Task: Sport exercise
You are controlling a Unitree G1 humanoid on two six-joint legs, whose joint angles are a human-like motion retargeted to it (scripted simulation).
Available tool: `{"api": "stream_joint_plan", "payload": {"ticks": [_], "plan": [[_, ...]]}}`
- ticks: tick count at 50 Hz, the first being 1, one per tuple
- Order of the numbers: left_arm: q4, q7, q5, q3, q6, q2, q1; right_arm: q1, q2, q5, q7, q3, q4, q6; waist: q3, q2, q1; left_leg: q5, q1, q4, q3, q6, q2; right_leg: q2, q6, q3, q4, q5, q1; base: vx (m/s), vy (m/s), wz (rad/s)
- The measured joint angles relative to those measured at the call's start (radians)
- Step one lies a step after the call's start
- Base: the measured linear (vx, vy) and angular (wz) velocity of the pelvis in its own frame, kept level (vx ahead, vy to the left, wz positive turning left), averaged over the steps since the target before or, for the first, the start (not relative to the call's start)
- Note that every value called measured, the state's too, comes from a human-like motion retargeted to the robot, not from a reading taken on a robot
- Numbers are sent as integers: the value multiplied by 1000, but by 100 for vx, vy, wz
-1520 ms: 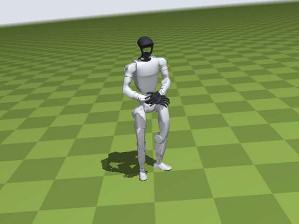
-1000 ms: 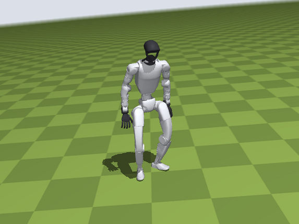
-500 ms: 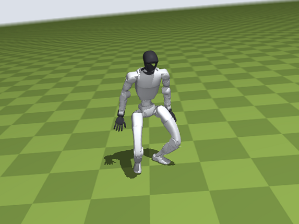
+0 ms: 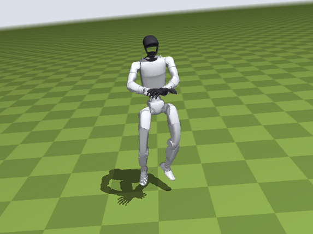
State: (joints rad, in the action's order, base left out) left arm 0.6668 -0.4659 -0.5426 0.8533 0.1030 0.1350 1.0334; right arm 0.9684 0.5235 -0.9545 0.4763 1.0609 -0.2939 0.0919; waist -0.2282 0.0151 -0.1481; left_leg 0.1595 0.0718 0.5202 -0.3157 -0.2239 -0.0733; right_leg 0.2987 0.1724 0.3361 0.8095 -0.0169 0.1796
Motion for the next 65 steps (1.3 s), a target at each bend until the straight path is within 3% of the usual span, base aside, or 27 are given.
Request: {"api": "stream_joint_plan", "payload": {"ticks": [6, 8, 10, 12, 13, 15, 17, 20, 23, 25, 27, 28, 30, 32, 35, 39, 43, 45, 49, 53, 55, 57, 61, 63, 65], "plan": [[33, 44, -77, -58, 28, -30, -366, -420, -59, -158, 65, -135, -179, -42, 23, -2, 52, 67, 93, -82, 77, -22, 34, -86, 39, -27, -183, 100, 22, -4, -10, -10], [65, 15, -67, -121, 19, -43, -464, -536, -92, -172, 82, -182, -267, -74, 9, -19, 90, 27, 110, -25, 117, -3, 54, -89, 22, -33, -152, 53, 15, -11, -13, -28], [103, -44, -34, -200, 6, -58, -542, -628, -134, -173, 103, -231, -380, -110, -27, -37, 138, -222, 137, 150, 147, 73, 65, -76, -55, -25, -26, -189, 7, -15, -13, -34], [154, -152, 30, -287, 5, -63, -595, -691, -180, -134, 160, -289, -515, -144, -112, -41, 177, -655, 210, 476, 155, 166, 35, -58, -194, -24, 223, -636, 44, -23, -11, -45], [192, -217, 60, -329, 8, -63, -623, -715, -204, -102, 200, -319, -593, -158, -165, -33, 190, -814, 267, 646, 155, 199, 5, -62, -254, -33, 347, -801, 87, -34, -5, -58], [280, -307, 110, -406, 9, -54, -695, -756, -232, -31, 266, -386, -716, -182, -259, 8, 208, -978, 381, 893, 144, 255, -101, -96, -348, -46, 487, -856, 204, -49, 3, -78], [413, -351, 150, -464, 30, -48, -814, -822, -249, 52, 349, -450, -849, -178, -278, 32, 224, -1032, 544, 1065, 150, 291, -172, -107, -405, -66, 659, -856, 400, -54, -1, -87], [601, -304, 150, -551, 38, -22, -1040, -990, -250, 119, 410, -550, -971, -148, -277, 19, 229, -1032, 692, 1127, 145, 326, -182, -70, -428, -73, 767, -856, 568, -35, -4, -30], [708, -212, 89, -661, 50, 32, -1312, -1259, -239, 100, 400, -629, -964, -139, -274, -3, 213, -1018, 571, 980, 104, 293, -167, -54, -362, -19, 626, -856, 432, 0, -5, 28], [763, -161, 53, -732, 40, 59, -1438, -1412, -239, 72, 354, -683, -932, -150, -274, -34, 180, -895, 435, 779, 86, 232, -112, -22, -269, 53, 489, -829, 265, 7, -10, 83], [806, -102, 14, -781, 23, 72, -1517, -1522, -240, 20, 276, -711, -893, -174, -225, -47, 151, -653, 307, 469, 61, 163, -81, -39, -129, 106, 191, -490, 151, -12, 0, 66], [820, -62, -12, -793, 12, 78, -1542, -1560, -239, -17, 224, -718, -877, -189, -187, -51, 133, -499, 245, 299, 30, 130, -78, -47, -52, 138, 21, -270, 101, -18, 3, 50], [816, 26, -53, -803, -13, 91, -1572, -1608, -226, -88, 113, -717, -852, -216, -102, -41, 100, -68, 144, -56, -12, 17, -68, -100, 69, 176, -328, 147, 26, -21, 2, 35], [788, 65, -72, -801, -34, 111, -1554, -1602, -201, -138, 55, -699, -837, -225, -42, -31, 81, 186, 100, -284, -62, -38, -44, -138, 89, 190, -513, 321, 7, -29, 4, 25], [737, 49, -101, -760, -57, 153, -1474, -1539, -151, -181, 41, -642, -817, -229, 10, -27, 52, 267, 117, -331, -80, -38, -10, -103, 89, 170, -501, 292, 21, -26, 8, 41], [610, -8, -130, -652, -81, 229, -1251, -1331, -70, -213, 49, -509, -740, -196, 57, -40, 24, 251, 92, -401, 2, -38, 42, -28, 51, 110, -344, 110, 44, -23, -4, 24], [396, -52, -104, -531, -58, 299, -919, -1030, -34, -192, 36, -370, -646, -154, 80, -72, 26, 142, 48, -454, 109, -38, 70, 55, 31, 22, -171, -78, 62, -23, -21, 17], [269, -65, -98, -474, -32, 312, -756, -882, -43, -174, 28, -313, -603, -146, 92, -94, 42, 36, 34, -454, 165, -36, 68, 90, 25, -24, -108, -164, 57, -24, -33, 16], [36, -55, -98, -380, -3, 287, -448, -544, -61, -88, 37, -261, -520, -159, 69, -132, 98, -279, 67, -305, 232, 53, 84, 149, 19, -93, -35, -357, 23, -26, -30, 14], [-110, -50, -84, -371, 7, 202, -300, -269, -82, -3, 119, -296, -428, -198, -10, -151, 171, -505, 148, -48, 272, 88, 64, 153, -5, -111, 21, -596, -6, -27, -31, 6], [-164, -21, -57, -401, 20, 150, -300, -191, -85, 30, 169, -344, -364, -209, -68, -129, 213, -527, 181, 38, 284, 80, 16, 109, -24, -93, 22, -626, -19, -26, -30, -1], [-205, 60, -16, -430, 31, 95, -385, -222, -80, 42, 190, -404, -273, -195, -98, -83, 250, -526, 184, 74, 265, 81, -52, 35, -32, -69, -54, -554, -45, -24, -26, -6], [-131, 148, 48, -439, 27, 4, -658, -429, -113, -10, 153, -463, -215, -145, -100, -51, 264, -518, 187, 219, 243, 87, -38, -36, 13, -100, -89, -352, -35, -24, -18, 2], [-80, 150, 78, -449, 23, -24, -776, -527, -133, -34, 138, -482, -218, -133, -102, -37, 252, -553, 178, 330, 234, 105, -20, -51, -5, -101, -12, -346, -14, -25, -12, -2], [-48, 127, 108, -472, 28, -41, -869, -618, -147, -53, 148, -517, -214, -126, -98, -22, 237, -621, 166, 427, 215, 125, -17, -58, -48, -84, 81, -414, 3, -25, -8, -5]]}}
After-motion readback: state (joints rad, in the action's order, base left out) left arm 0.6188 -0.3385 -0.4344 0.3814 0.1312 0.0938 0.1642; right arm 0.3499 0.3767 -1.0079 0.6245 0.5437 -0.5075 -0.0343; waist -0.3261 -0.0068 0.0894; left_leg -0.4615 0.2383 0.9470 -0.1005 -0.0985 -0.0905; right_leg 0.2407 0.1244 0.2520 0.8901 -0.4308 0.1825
